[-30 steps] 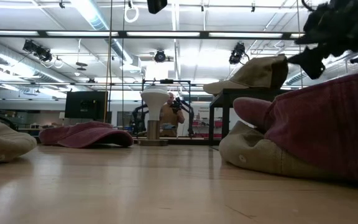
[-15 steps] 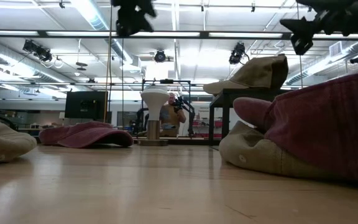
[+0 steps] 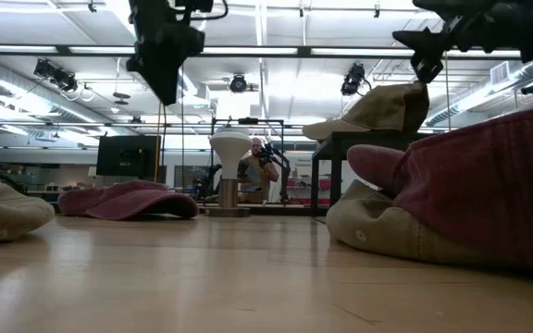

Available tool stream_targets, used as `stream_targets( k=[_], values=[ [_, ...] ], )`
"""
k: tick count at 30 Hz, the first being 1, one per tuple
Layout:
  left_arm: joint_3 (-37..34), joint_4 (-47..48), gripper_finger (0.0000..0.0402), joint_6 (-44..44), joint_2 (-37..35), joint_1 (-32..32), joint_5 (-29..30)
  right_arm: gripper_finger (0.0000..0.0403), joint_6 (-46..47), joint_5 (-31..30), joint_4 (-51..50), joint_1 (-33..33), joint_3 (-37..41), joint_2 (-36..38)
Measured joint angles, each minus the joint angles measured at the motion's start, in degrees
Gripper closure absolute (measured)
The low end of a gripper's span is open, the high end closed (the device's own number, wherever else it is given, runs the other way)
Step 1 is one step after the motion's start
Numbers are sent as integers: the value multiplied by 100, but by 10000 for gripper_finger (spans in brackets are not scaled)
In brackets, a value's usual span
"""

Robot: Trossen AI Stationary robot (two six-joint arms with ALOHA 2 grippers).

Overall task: Pick & Place hat
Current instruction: Put the top red hat on the black shelf

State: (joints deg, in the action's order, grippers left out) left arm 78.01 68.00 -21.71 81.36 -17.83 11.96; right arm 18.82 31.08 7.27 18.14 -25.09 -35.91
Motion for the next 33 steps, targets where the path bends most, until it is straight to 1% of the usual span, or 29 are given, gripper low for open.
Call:
stream_targets(
  k=[5, 10, 14, 17, 23, 29, 31, 33],
  values=[
    [-242, 67, 262, 57, 2, -467, -14, 177, -69, 2, 3, 2, -166, -174],
    [-686, 47, 225, 47, 2, -973, 129, 177, -86, -14, 6, 2, -215, -206],
    [-1108, -68, 197, -13, 2, -1399, 361, 177, -87, -16, 6, 2, -217, -204],
    [-1424, -367, 184, -13, 2, -1689, 602, 177, -88, -16, 21, 2, -217, -204],
    [-1951, -1086, 187, 45, 2, -2119, 621, 177, -88, -18, 183, 4, -217, -206],
    [-2350, -1429, 196, 54, 2, -2422, 543, 177, -367, -85, 256, 4, -217, -206],
    [-2498, -1588, 197, 146, 2, -2555, 401, 177, -531, -238, 257, 5, -217, -206],
    [-2632, -1766, 197, 287, 2, -2695, 71, 177, -697, -427, 257, 8, -217, -209]
  ],
)
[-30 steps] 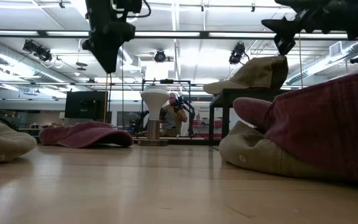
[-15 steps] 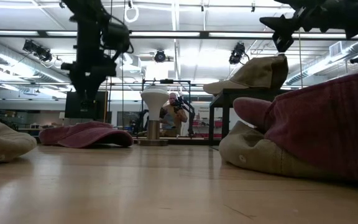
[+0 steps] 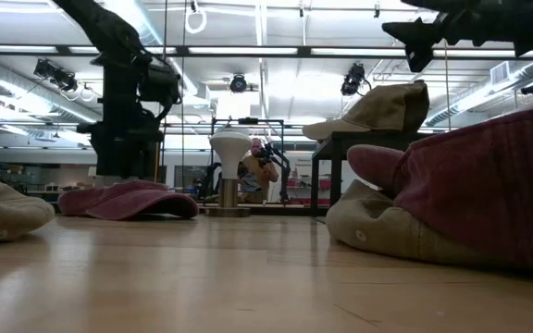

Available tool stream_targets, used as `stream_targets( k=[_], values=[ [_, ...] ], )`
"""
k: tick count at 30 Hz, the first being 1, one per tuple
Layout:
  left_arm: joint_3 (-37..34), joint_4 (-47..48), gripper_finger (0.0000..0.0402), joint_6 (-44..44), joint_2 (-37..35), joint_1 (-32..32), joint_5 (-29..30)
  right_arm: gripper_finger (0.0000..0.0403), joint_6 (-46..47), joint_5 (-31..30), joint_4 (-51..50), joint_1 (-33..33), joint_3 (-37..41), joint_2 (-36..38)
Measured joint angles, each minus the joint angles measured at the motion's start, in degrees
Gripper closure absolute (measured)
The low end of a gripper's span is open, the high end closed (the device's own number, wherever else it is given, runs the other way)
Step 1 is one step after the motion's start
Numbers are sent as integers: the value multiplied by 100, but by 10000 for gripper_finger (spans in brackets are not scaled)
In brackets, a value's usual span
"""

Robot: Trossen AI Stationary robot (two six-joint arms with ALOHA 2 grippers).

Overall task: Pick & Place hat
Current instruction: Put the top red hat on the black shelf

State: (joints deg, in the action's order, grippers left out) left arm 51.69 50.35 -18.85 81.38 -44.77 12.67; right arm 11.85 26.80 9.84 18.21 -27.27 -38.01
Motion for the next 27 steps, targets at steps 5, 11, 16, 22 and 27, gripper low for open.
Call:
stream_targets(
  k=[5, 11, 16, 22, 27],
  values=[
    [-79, -89, 197, 380, 0, -344, -434, 177, -196, -353, 8, 35, 0, -36],
    [-79, -306, 197, 448, 44, -644, -370, 177, -207, -686, 128, 35, 2, -152],
    [-77, -507, 197, 264, 372, -642, -723, 177, -206, -674, 191, 34, 0, -213],
    [-79, -385, 197, -5, 904, -639, -806, 177, -187, -639, 213, 33, 0, -212],
    [-79, -409, 197, -4, 1182, -652, -785, 177, -185, -554, 217, 31, 0, -211]
  ],
)
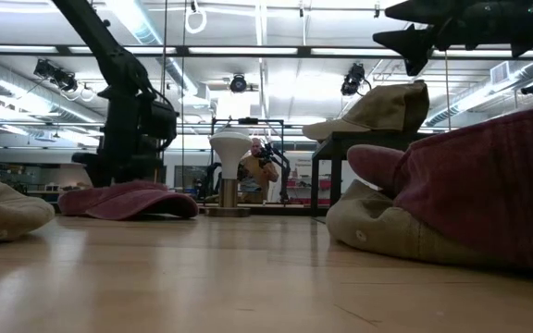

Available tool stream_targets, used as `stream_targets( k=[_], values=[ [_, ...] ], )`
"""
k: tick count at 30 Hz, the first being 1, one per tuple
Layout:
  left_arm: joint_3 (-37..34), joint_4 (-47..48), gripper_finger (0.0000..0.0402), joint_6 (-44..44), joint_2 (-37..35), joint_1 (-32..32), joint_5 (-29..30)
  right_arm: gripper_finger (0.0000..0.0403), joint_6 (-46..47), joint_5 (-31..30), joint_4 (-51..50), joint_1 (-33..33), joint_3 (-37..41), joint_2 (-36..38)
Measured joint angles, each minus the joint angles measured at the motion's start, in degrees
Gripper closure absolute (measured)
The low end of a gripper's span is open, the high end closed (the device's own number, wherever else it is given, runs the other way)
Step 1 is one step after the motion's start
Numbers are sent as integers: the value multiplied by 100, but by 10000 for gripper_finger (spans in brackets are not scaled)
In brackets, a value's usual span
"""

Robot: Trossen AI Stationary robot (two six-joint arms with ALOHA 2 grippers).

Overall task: Pick & Place hat
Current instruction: Put the top red hat on the black shelf

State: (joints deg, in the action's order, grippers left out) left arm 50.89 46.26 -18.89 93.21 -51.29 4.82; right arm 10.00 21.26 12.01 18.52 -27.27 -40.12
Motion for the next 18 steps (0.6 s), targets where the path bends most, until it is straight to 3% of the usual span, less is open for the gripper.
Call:
stream_targets(
  k=[5, 9, 12, 16, 18],
  values=[
    [2, -110, 203, 38, 298, 2, 40, 177, -9, 275, -4, 0, 0, 0],
    [24, -153, 230, 148, 383, 61, 153, 177, -135, 325, -13, 2, 1, 0],
    [17, -302, 273, 306, 387, 94, -91, 177, -198, 329, -52, 0, 0, 0],
    [15, -474, 362, 465, 387, 94, -321, 177, -216, 325, -87, 2, 2, 0],
    [15, -475, 377, 484, 383, 94, -401, 177, -218, 325, -129, 0, 0, -2]
  ],
)
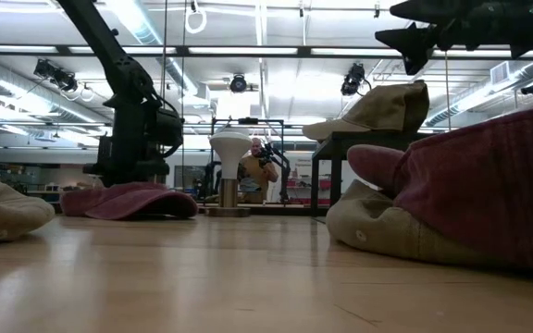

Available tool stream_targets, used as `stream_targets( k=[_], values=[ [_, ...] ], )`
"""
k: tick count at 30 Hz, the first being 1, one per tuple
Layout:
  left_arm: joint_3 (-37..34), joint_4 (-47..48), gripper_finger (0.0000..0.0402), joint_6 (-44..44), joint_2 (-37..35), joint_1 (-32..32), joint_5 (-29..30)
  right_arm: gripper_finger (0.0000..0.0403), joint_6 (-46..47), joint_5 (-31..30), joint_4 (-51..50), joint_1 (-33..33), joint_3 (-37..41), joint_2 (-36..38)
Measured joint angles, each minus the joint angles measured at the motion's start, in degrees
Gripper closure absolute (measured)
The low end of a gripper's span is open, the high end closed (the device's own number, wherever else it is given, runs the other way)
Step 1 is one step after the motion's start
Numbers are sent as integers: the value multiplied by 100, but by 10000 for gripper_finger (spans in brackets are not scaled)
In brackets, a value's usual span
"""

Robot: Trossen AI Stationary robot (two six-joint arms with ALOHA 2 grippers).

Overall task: Pick & Place hat
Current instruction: Put the top red hat on the black shelf

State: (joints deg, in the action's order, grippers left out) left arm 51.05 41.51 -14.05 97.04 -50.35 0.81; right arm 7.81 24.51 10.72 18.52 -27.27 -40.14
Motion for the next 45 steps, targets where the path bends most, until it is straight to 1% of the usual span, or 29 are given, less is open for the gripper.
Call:
stream_targets(
  k=[4, 10, 17, 22, 27, 31, 34, 36, 38, 42, 45],
  values=[
    [-25, 142, 373, 10, -132, 11, -433, 177, -11, 0, -59, 0, 2, 1],
    [-22, 214, 376, -189, -816, 48, -1186, 177, -67, 0, -66, 2, 2, 0],
    [-17, 212, 376, -635, -1845, 111, -2359, 177, -105, 25, -75, 1, 2, 1],
    [-15, 38, 376, -1068, -2421, 353, -3497, 177, -129, 57, -66, 2, 2, 0],
    [-15, -607, 376, -1762, -2716, 813, -4593, 177, -302, 50, 127, -65, 2, 0],
    [-15, -1639, 376, -2549, -2818, 1282, -5368, 177, -346, 52, 334, -156, 1, 0],
    [-15, -2588, 376, -3364, -2818, 1616, -5912, 177, -357, 42, 318, -190, -68, -7],
    [-15, -3266, 370, -4011, -2818, 1823, -6016, 177, -381, 42, 333, -216, -142, -15],
    [-15, -3920, 365, -4551, -2818, 2024, -5843, 177, -387, 42, 310, -251, -219, -52],
    [-13, -5180, 367, -5120, -2818, 2414, -4966, 177, -671, 54, 332, -378, -394, -186],
    [-13, -5925, 372, -5195, -2818, 2678, -4244, 177, -982, 52, 332, -514, -557, -361]
  ],
)
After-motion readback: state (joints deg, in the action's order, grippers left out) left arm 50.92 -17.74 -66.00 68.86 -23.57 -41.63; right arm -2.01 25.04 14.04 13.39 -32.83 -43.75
